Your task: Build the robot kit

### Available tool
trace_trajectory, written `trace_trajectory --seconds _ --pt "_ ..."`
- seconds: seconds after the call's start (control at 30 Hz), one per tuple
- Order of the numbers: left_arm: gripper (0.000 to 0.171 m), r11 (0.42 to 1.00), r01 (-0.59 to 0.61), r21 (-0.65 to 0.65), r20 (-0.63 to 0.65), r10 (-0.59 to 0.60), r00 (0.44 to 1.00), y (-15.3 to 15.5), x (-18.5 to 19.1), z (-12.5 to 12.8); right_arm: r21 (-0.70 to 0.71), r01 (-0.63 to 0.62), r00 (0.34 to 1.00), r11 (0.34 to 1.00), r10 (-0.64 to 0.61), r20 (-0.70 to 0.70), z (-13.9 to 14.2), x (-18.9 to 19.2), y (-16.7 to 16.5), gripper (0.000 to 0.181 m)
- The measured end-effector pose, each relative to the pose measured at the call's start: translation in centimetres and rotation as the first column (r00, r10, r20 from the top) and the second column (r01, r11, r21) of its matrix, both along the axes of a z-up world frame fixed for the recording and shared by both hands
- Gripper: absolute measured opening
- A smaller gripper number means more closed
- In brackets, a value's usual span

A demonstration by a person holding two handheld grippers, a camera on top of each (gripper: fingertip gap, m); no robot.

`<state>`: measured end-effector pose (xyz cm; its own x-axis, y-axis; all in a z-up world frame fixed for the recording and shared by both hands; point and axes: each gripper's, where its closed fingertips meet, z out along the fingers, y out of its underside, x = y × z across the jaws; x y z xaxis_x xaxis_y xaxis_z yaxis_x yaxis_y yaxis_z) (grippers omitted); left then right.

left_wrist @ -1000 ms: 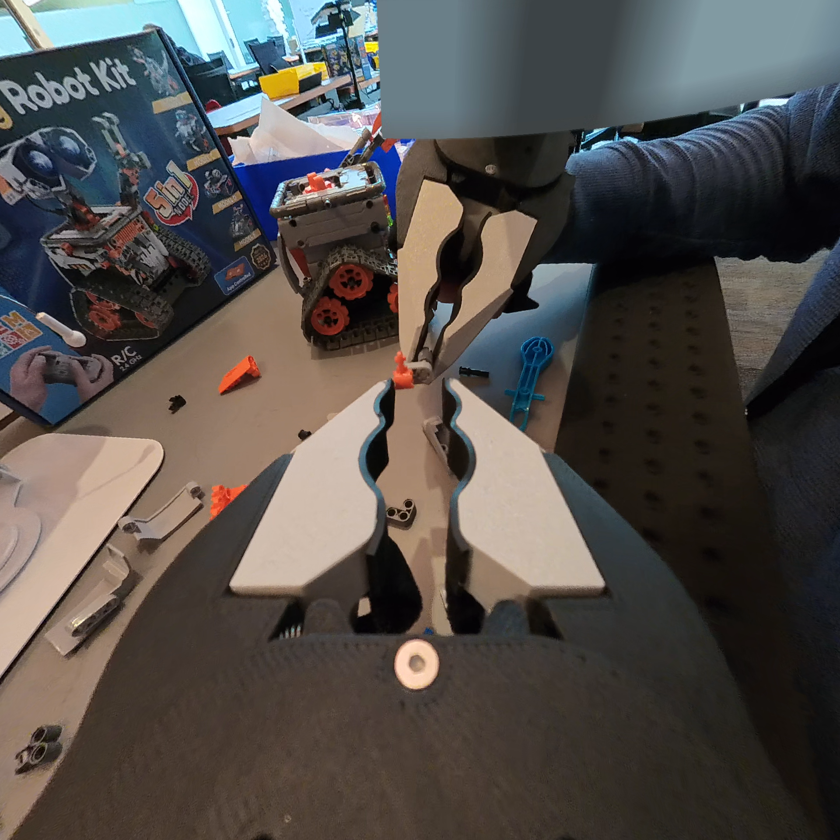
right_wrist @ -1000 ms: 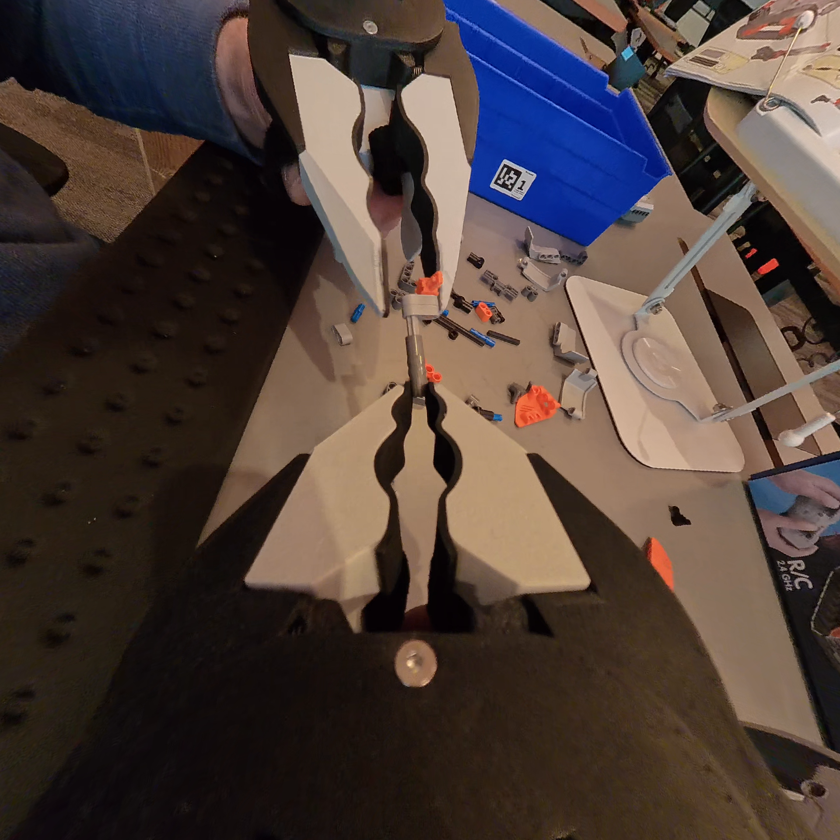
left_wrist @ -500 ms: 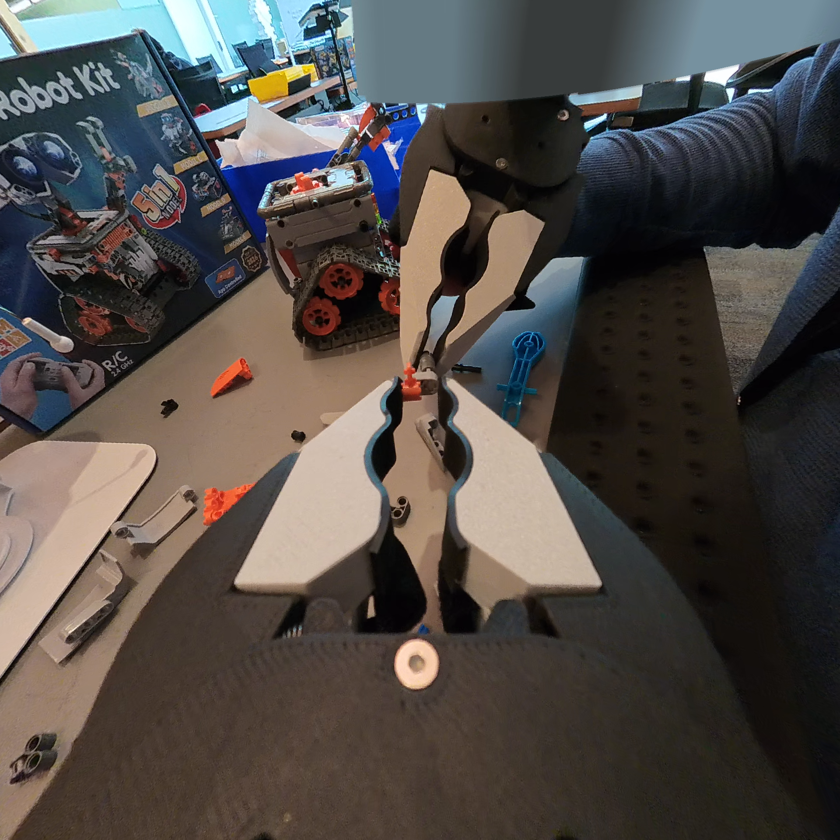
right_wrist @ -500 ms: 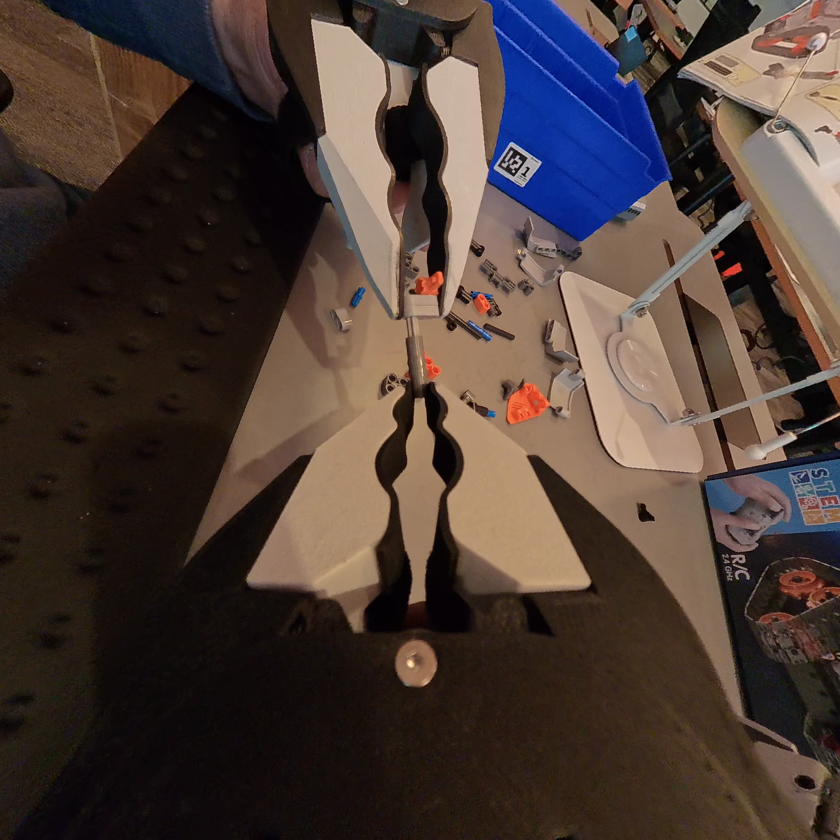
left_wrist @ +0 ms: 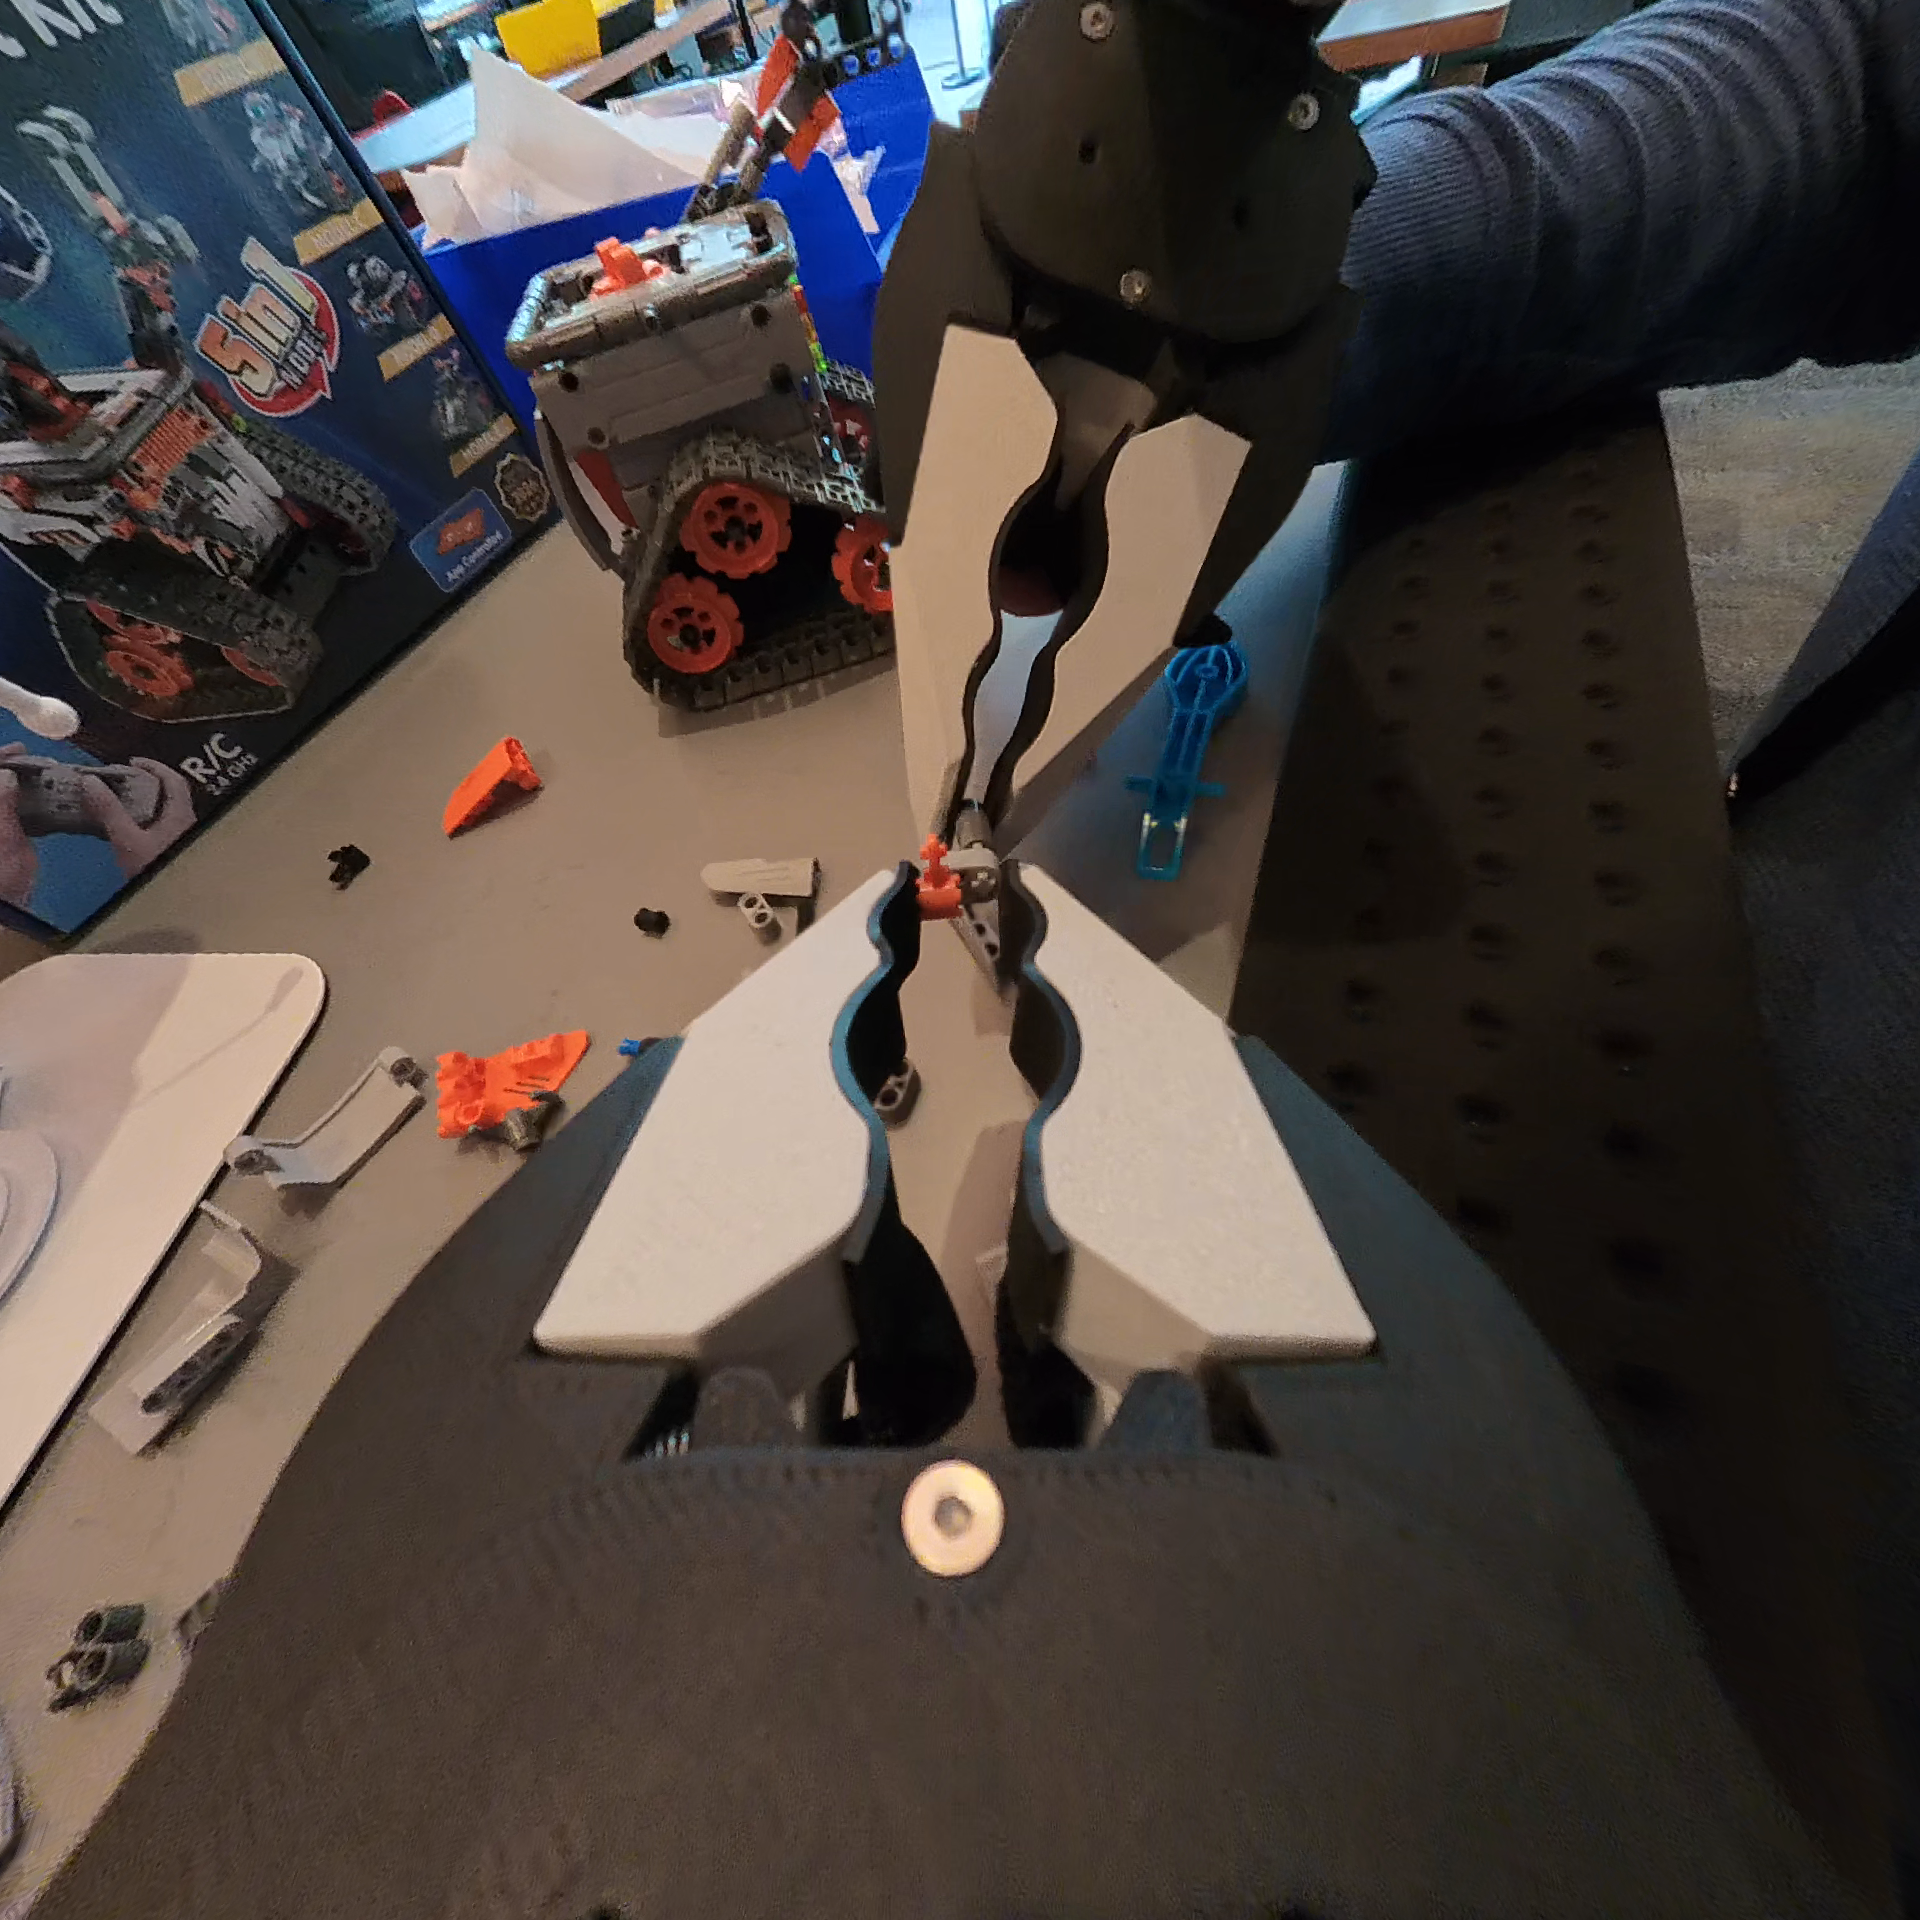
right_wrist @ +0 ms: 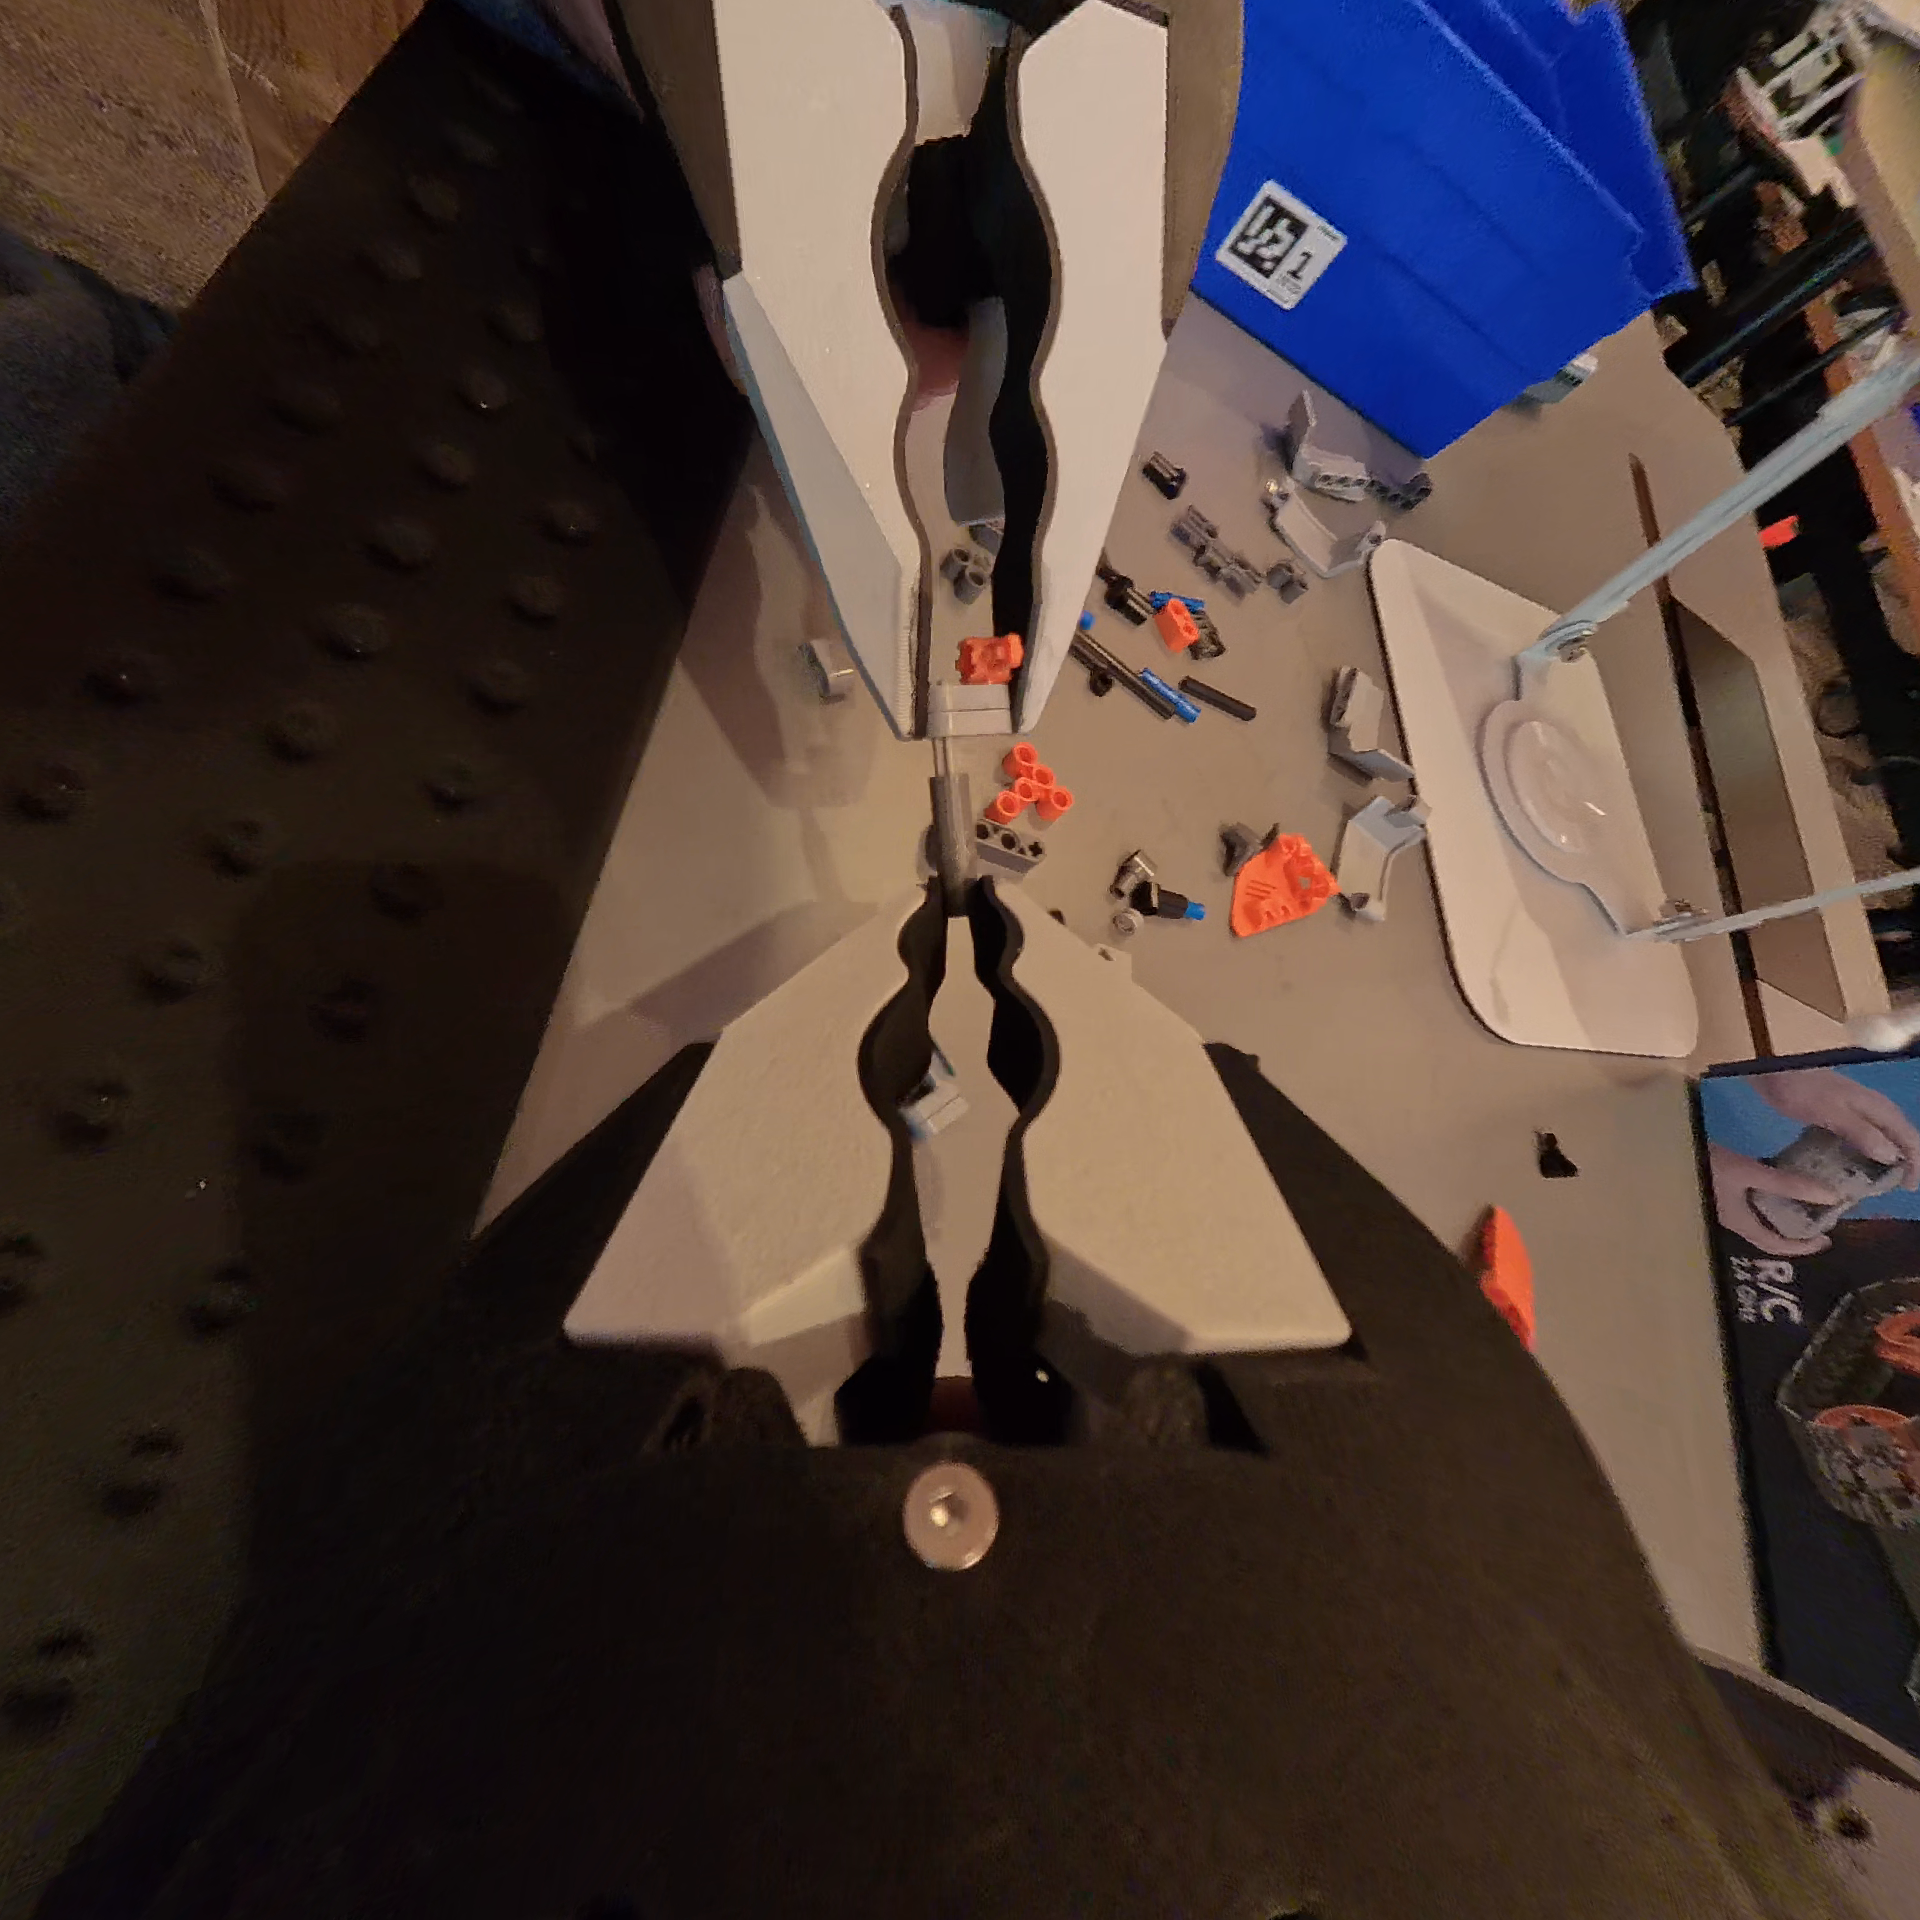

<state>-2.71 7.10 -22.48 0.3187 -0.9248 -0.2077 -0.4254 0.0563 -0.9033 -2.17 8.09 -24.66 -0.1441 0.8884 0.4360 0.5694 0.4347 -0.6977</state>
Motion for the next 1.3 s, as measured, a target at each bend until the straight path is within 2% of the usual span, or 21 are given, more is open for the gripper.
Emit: trace_trajectory --seconds 0.43,0.53,0.6,0.63,0.67,0.73,0.93,1.1,1.3 --pt "0.014 1.0 0.007 0.005 -0.092 -0.006 0.996 -0.3 -0.1 -1.8 -0.009 -0.021 0.999 1.0 0.022 0.049 -1.5 -0.5 -0.6 0.001" --pt "0.014 1.0 0.004 0.005 -0.052 -0.004 0.999 -0.3 -0.3 -1.1 -0.011 -0.017 1.0 1.0 0.018 0.017 -0.7 -0.7 -0.6 0.002" --pt "0.014 1.0 0.007 -0.002 -0.04 -0.007 0.999 -0.4 -0.5 -0.8 -0.071 -0.021 1.0 0.997 0.022 0.005 -0.4 -0.7 -0.7 0.003" --pt "0.013 1.0 0.001 0.021 -0.064 0.0 0.998 -0.4 -0.6 -0.9 -0.076 -0.019 1.0 0.997 0.02 0.008 -0.3 -0.5 -0.7 0.005" --pt "0.013 0.999 -0.005 0.051 -0.09 0.01 0.996 -0.4 -0.8 -1.1 -0.079 -0.01 1.0 0.997 0.012 0.014 -0.2 -0.2 -0.5 0.018" --pt "0.013 0.998 -0.018 0.053 -0.072 0.022 0.997 -0.4 -1.3 -0.7 -0.097 0.007 1.0 0.995 -0.005 0.022 0.2 0.5 0.1 0.019" --pt "0.014 1.0 0.004 -0.009 -0.205 -0.006 0.979 -0.5 -2.1 -3.0 -0.093 0.077 0.994 0.993 -0.069 0.086 0.0 1.6 2.2 0.004" --pt "0.014 0.995 0.043 -0.09 -0.368 -0.073 0.927 -0.8 -2.2 -6.3 -0.088 0.09 0.982 0.992 -0.074 0.172 -1.2 1.2 2.9 0.002" --pt "0.014 0.996 0.015 -0.093 -0.39 -0.051 0.919 -0.3 -2.8 -6.7 -0.115 0.095 0.976 0.989 -0.07 0.205 -1.9 1.3 3.5 0.003"
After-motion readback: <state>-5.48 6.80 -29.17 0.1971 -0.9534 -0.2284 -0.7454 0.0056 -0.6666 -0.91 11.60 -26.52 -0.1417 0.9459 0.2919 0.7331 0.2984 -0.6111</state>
